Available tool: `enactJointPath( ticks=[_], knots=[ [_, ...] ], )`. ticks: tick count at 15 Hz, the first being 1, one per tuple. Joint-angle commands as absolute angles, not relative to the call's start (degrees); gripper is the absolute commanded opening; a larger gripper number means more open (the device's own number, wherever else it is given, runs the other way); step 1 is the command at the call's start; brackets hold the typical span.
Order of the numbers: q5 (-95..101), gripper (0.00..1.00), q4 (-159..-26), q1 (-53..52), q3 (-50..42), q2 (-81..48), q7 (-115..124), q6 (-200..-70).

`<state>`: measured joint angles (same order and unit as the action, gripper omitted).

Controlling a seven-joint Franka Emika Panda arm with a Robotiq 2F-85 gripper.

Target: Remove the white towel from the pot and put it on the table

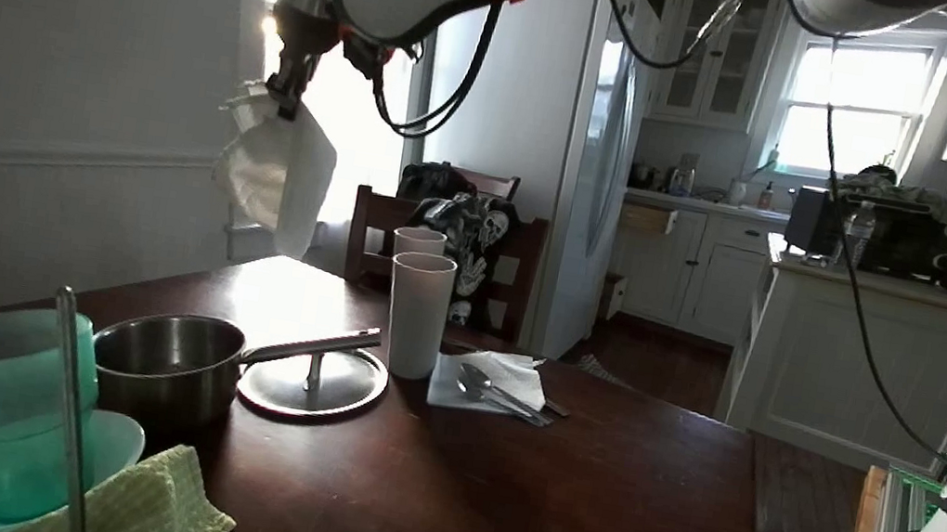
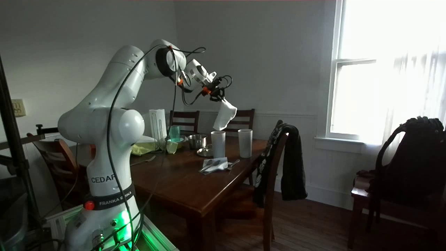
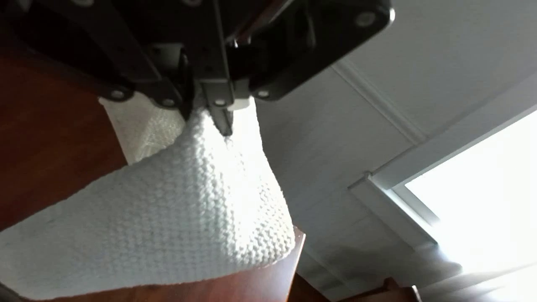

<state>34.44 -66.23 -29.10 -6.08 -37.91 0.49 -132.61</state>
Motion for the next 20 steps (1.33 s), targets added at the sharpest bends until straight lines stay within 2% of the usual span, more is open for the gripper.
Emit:
enactJointPath(
  ticks=[1,10,11,13,20],
  knots=[
    [32.21,0.02,-60.09,-27.65,-5.83,-46.03,4.11,-134.48],
    [28.94,0.04,-58.03,-25.91,-5.81,-54.0,10.86,-134.62],
    [28.76,0.34,-58.3,-25.94,-5.44,-53.86,10.63,-134.48],
    [28.48,0.42,-59.12,-26.54,-4.65,-52.64,9.99,-133.67],
    [22.03,0.91,-65.87,-30.84,0.53,-41.41,15.82,-118.38]
  ],
)
